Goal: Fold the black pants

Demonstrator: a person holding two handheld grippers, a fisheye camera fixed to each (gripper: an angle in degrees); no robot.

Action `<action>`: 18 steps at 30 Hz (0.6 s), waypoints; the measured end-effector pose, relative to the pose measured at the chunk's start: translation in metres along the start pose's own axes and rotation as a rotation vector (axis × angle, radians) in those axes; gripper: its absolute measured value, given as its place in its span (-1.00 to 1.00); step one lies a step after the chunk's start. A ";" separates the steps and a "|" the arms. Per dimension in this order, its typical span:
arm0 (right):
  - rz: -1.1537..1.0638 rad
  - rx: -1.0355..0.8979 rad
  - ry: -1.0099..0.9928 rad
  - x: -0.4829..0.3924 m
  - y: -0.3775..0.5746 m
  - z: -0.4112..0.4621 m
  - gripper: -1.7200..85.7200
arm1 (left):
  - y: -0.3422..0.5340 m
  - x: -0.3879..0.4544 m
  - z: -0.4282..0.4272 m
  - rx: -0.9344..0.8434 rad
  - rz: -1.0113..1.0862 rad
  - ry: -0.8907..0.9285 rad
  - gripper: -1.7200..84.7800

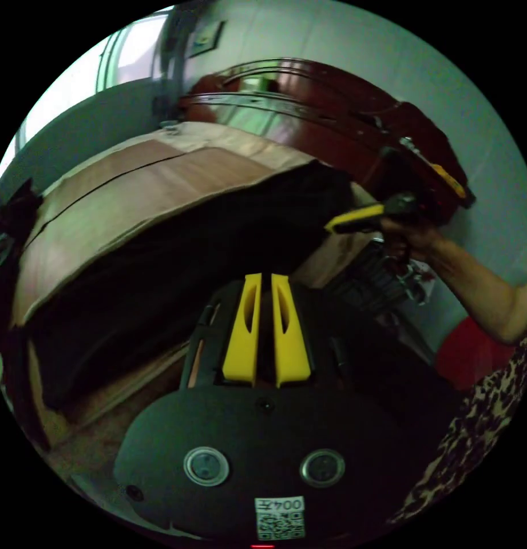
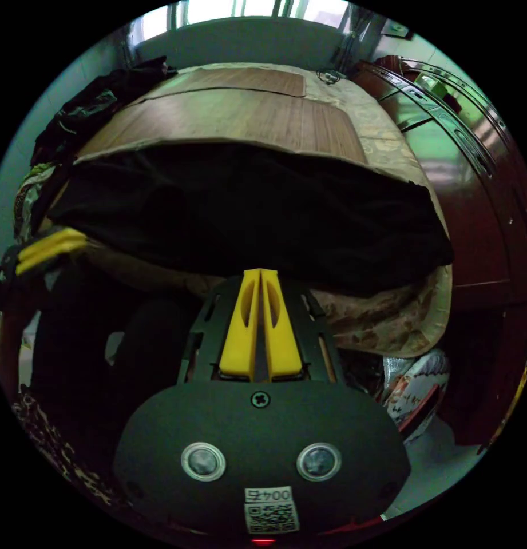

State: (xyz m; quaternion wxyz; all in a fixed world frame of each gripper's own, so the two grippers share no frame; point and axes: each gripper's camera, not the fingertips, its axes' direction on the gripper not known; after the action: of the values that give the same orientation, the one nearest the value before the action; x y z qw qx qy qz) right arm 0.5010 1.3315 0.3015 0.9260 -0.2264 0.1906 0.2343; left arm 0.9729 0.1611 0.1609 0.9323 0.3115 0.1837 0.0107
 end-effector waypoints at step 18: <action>-0.172 0.003 0.370 -0.077 0.012 0.052 -0.98 | 0.089 -0.172 0.006 -0.096 -0.151 -0.312 -0.95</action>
State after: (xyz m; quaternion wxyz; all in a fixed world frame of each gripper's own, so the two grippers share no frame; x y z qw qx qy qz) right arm 0.4450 1.3404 0.3754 0.8922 -0.2795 0.3379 0.1083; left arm 0.8226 0.2063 0.2748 0.9614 0.2499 0.0587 -0.0990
